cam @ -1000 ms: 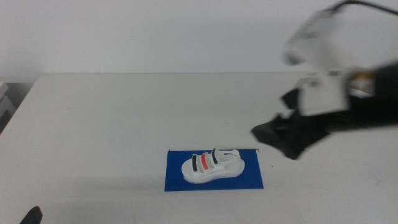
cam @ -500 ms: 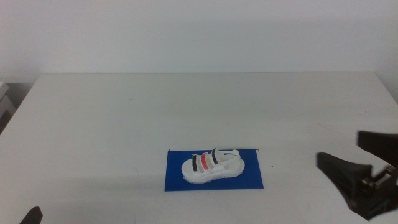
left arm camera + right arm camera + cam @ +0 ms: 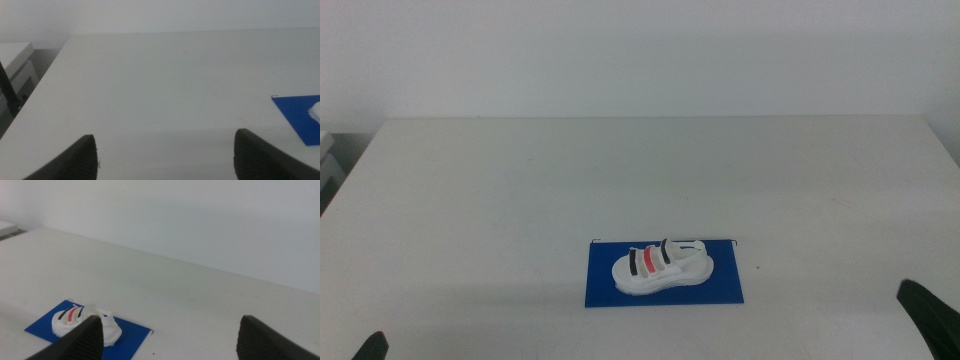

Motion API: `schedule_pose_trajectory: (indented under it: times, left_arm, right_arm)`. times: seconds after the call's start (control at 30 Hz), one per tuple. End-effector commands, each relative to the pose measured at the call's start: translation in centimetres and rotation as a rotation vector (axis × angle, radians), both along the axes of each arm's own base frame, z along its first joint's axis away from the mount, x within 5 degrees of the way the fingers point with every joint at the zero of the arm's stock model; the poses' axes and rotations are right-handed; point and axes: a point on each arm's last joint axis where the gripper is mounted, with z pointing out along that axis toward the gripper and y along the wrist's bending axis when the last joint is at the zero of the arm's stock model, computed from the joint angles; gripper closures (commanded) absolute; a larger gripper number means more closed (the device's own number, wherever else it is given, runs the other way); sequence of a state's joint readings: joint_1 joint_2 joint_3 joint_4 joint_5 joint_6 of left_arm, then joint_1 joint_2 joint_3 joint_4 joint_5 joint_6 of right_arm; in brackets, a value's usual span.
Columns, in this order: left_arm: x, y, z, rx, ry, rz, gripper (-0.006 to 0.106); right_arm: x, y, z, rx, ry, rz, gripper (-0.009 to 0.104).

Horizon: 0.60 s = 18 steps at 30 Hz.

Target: Use one arm to grab the shoe from the table and place it on the mat.

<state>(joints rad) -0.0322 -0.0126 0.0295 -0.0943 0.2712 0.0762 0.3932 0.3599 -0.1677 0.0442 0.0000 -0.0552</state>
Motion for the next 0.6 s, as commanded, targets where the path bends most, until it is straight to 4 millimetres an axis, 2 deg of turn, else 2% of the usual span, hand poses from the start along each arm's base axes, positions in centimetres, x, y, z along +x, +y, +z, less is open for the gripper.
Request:
schedule_pose_trajectory:
  times: [0.0, 0.27, 0.47, 0.57]
  left_arm:
    - [0.1, 0.0, 0.6, -0.016, -0.086, 0.003, 0.007]
    - [0.1, 0.0, 0.6, -0.016, -0.086, 0.003, 0.007]
    - [0.1, 0.0, 0.6, -0.016, -0.086, 0.003, 0.007]
    - [0.1, 0.0, 0.6, -0.016, -0.086, 0.003, 0.007]
  right_arm:
    - [-0.4, -0.3, 1.1, 0.026, -0.114, -0.012, 0.023]
    - [-1.4, -0.7, -2.6, 0.015, -0.082, -0.012, 0.023]
    - [-2.2, -1.0, -4.4, 0.055, -0.091, -0.017, 0.023]
    - [-2.5, -1.2, -4.3, 0.074, -0.109, -0.016, 0.023]
